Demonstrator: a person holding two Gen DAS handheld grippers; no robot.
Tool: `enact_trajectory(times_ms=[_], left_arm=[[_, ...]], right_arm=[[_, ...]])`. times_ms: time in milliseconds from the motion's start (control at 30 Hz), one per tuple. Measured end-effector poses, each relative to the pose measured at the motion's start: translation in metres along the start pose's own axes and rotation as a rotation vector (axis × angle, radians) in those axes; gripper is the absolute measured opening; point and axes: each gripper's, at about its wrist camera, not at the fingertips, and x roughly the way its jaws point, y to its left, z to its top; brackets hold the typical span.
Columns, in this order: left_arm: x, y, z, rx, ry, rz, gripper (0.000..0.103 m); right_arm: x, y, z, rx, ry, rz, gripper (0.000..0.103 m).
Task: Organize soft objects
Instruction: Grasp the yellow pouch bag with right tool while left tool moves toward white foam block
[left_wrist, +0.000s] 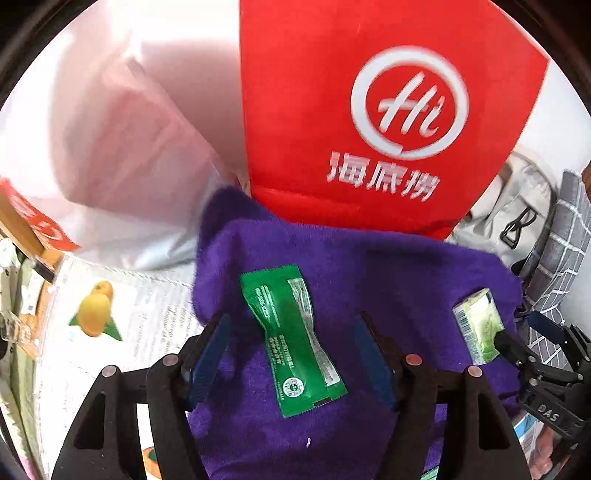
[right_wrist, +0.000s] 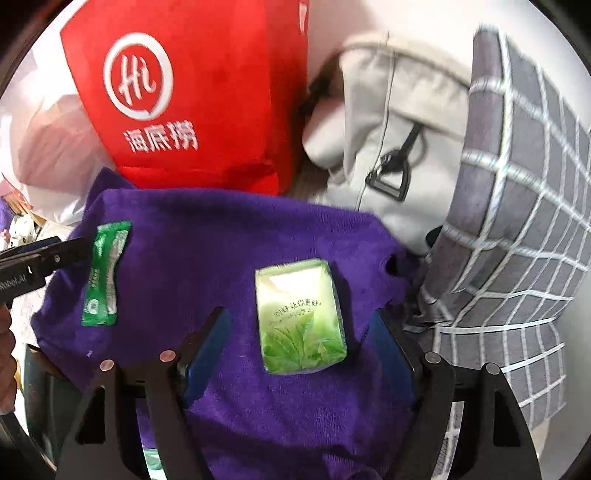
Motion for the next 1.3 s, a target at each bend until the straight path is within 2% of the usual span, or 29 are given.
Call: enact_trajectory(times_ms=[100,267,367,467,533,700,867,1000,1167,1300], left_arm=[[-0.023,0.007,-0.009,-0.025,-0.039,-0.019,0.067],[-0.063,0.014,-0.031,-0.011,-0.062,-0.025,0.067],[-0.081,0.02,-0.044,-0.015,-0.055,-0.054,0.067],[-0.096,0.025,-0.063,-0.009,-0.045,-0.093,0.067],[-0.107,0.028,-0.078,-0.004,-0.052,-0.099,0.067],[-0.135,0.036,-0.121,-0.002,-0.067,-0.095,0.067],[-0.145,0.049,-0.156,-0.025,-0.039,-0.085,0.067],[-0.151,0.055,-0.179,-0.028,-0.037,-0.071,0.067],[-0.148,0.066,-0.205,-0.034,-0.013,-0.06,0.067],[-0.146,0.077,-0.22,-0.044,-0.001,-0.061,0.067]], right_arm=[[-0.023,-0.002,-0.007,0.033,-0.057,0.071,0.078],[-0.053,-0.01,-0.031,0.112,-0.084,0.15,0.078],[-0.076,-0.01,-0.053,0.125,-0.106,0.15,0.078],[-0.09,-0.008,-0.075,0.132,-0.079,0.179,0.078],[-0.1,0.001,-0.093,0.115,-0.066,0.161,0.078],[-0.12,0.027,-0.14,0.065,-0.079,0.217,0.078],[-0.132,0.05,-0.18,0.04,-0.108,0.256,0.077],[-0.141,0.071,-0.201,-0.001,-0.118,0.304,0.071],[-0.137,0.101,-0.216,-0.076,-0.127,0.317,0.066],[-0.116,0.116,-0.217,-0.068,-0.092,0.332,0.064]])
